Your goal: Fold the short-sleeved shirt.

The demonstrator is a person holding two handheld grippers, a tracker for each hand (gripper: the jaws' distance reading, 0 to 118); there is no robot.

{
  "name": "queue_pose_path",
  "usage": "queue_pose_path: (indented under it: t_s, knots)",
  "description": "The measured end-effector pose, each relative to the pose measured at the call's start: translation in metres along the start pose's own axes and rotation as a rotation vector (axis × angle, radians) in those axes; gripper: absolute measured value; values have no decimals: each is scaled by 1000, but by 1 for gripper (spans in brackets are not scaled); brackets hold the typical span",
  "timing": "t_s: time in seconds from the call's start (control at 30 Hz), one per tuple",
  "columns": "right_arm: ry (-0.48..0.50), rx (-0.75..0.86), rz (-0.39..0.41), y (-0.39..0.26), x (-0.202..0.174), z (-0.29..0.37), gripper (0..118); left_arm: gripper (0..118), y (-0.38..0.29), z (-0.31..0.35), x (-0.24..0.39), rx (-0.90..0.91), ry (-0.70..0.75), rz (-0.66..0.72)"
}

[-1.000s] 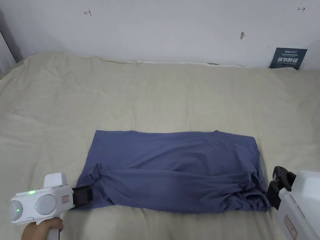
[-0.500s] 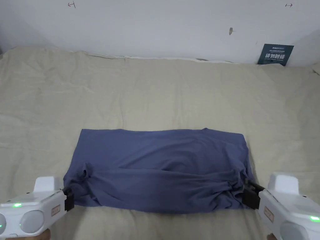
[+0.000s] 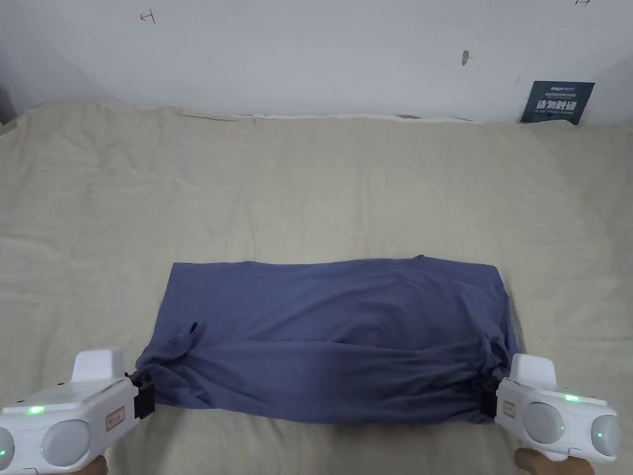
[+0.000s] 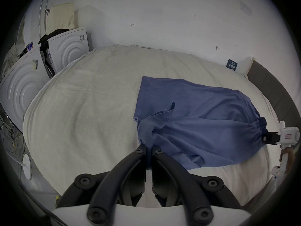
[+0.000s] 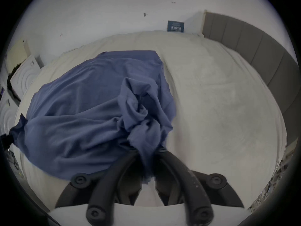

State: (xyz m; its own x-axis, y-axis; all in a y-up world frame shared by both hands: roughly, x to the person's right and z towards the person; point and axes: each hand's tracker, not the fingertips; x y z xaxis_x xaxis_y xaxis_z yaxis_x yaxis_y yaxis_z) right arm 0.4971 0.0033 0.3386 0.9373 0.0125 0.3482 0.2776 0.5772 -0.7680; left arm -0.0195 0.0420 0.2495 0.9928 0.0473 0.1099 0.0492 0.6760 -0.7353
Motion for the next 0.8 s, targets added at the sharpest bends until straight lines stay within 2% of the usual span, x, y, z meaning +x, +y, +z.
queue_pose_path:
  t_s: [0.13,0.37,0.5,0.67,0.77,0.8]
  knots:
    - [-23,85,49,-1,3,38,15,6,-4,13,-2,5,11,29]
    - [-32,145,50,-38,20,101,15,6,-21,42,-16,7,15,57]
    - [-19,95,4,-78,29,109,15,6,-49,43,-24,-55,21,54]
    - [-9,-43,-78,-126,37,83,15,6,-86,25,-31,-181,49,52]
    - [-2,-3,-141,-135,42,75,15,6,-93,25,-29,-160,60,57]
    - [-3,-19,-137,-132,41,76,15,6,-90,24,-26,-170,66,56]
